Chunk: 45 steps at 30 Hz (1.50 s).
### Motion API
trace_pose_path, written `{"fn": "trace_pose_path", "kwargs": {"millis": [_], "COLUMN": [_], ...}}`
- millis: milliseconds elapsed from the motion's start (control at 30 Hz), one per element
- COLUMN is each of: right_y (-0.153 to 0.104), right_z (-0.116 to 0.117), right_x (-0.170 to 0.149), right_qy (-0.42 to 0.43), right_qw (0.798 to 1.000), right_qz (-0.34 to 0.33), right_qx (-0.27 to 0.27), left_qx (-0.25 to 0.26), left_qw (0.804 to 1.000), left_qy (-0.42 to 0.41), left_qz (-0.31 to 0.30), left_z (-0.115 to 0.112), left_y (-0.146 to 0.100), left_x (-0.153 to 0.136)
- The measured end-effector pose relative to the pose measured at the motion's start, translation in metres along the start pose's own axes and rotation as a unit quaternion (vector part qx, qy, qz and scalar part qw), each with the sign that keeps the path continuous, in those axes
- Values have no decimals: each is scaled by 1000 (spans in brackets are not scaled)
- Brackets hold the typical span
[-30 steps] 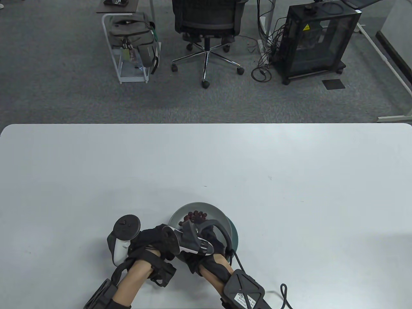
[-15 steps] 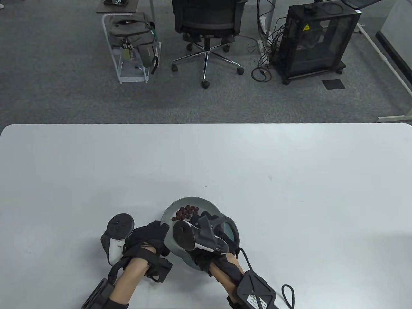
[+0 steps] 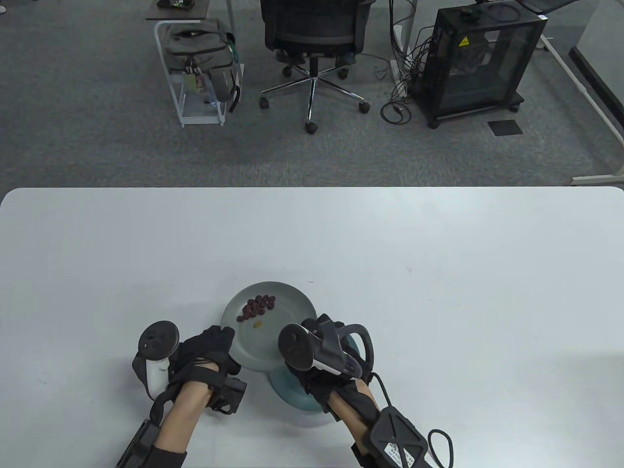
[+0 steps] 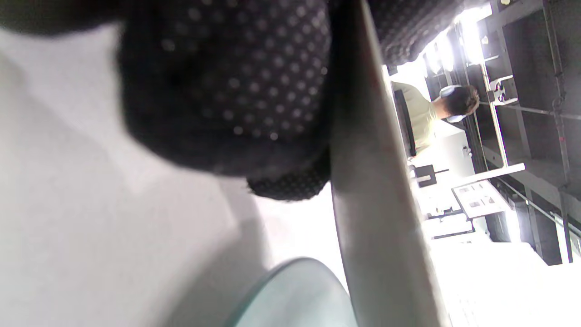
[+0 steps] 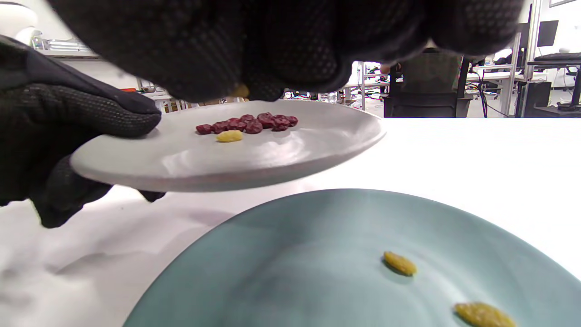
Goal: Pick raisins with hand pinch into plate
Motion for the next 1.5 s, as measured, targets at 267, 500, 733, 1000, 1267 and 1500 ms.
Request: {"fn": "trace_pose_path", "kwargs": {"millis": [267,500,733,1000,1267,1500], "right_y": [4,15,32,54,59,60], "right_z": [10,34,48,66,78,85], "right_x": [-10,-23,-28,-34,-33,-30], "right_qy": [13,11,-26,-71,-92,-97], "right_qw": [1000,998,995,989,986,984], "right_qz": [10,33,37,52,58,59], "right_qx": [15,49,83,118,130,136], "left_qx": [38,75,89,98,109,115], "left_qw": [999,997,996,995,994,993], "left_qy": [-7,-10,-4,-6,-2,-1], "left_qz": [15,20,10,4,4,5], "left_z": [18,39,48,55,61,63], "left_y": [3,4,5,5,4,3], "left_x": [-8,-12,-7,-4,-3,-2]}}
Point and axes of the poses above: the tracker on the back of each hand, its own x axis roughly to the thumb side, its own y axis roughly from the wrist to the fingertips, z = x × y, the point moved 5 cm from there along y, roughly from the wrist to the fingertips, and after that the axes turned 15 degrees about -z, right-handed, at the moved point
